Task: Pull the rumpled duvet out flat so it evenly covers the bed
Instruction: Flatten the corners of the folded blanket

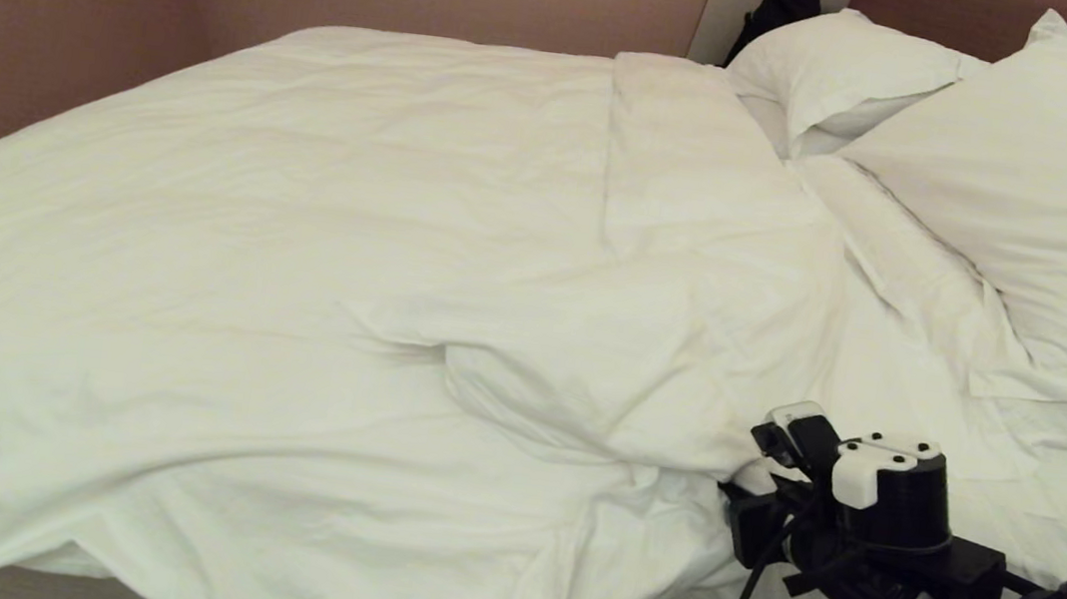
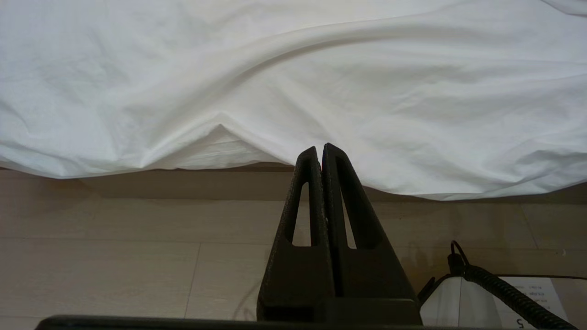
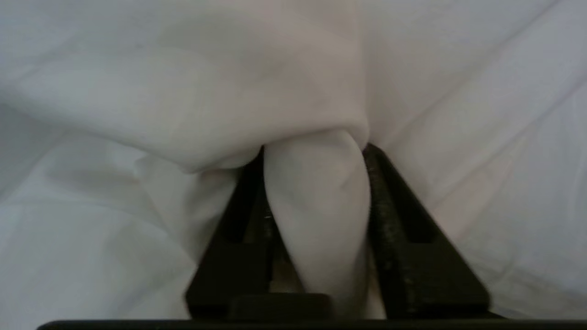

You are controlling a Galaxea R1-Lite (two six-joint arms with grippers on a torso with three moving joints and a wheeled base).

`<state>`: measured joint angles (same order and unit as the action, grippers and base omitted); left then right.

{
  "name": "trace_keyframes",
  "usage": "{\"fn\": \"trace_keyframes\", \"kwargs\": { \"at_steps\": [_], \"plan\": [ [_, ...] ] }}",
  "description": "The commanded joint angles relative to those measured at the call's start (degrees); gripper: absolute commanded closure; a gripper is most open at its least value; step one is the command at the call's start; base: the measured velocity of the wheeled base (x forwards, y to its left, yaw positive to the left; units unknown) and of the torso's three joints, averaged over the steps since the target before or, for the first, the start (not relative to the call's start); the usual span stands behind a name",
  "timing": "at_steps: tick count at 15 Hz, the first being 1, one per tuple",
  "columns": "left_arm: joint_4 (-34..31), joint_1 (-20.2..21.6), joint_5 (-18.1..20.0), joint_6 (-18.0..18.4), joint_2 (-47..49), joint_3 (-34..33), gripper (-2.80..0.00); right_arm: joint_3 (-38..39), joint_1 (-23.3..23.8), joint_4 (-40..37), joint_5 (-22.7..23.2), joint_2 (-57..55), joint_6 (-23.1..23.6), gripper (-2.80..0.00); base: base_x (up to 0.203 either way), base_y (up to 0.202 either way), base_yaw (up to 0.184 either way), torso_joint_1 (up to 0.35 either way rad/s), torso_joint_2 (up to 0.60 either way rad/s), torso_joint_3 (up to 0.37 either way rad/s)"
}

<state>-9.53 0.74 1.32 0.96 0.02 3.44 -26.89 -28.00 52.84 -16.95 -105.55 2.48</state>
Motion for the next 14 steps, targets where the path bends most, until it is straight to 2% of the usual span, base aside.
{"fn": "trace_keyframes", "kwargs": {
  "at_steps": [1, 7, 11, 14],
  "plan": [
    [0.0, 0.0, 0.0, 0.0, 0.0, 0.0, 0.0, -0.5, 0.1, 2.6, -0.8, 0.0, 0.8, -2.8, 0.0, 0.0, 0.0, 0.0, 0.0, 0.0],
    [0.0, 0.0, 0.0, 0.0, 0.0, 0.0, 0.0, -1.5, 0.1, 2.4, -1.2, 8.3, 4.0, -2.8, 0.0, 0.0, 0.0, 0.0, 0.0, 0.0],
    [0.0, 0.0, 0.0, 0.0, 0.0, 0.0, 0.0, -1.6, -0.2, 1.0, -1.6, 21.7, 8.8, -2.8, 0.0, 0.0, 0.0, 0.0, 0.0, 0.0],
    [0.0, 0.0, 0.0, 0.0, 0.0, 0.0, 0.0, -2.1, -2.3, -1.8, -1.4, 29.6, 10.7, -2.8, 0.0, 0.0, 0.0, 0.0, 0.0, 0.0]
  ]
}}
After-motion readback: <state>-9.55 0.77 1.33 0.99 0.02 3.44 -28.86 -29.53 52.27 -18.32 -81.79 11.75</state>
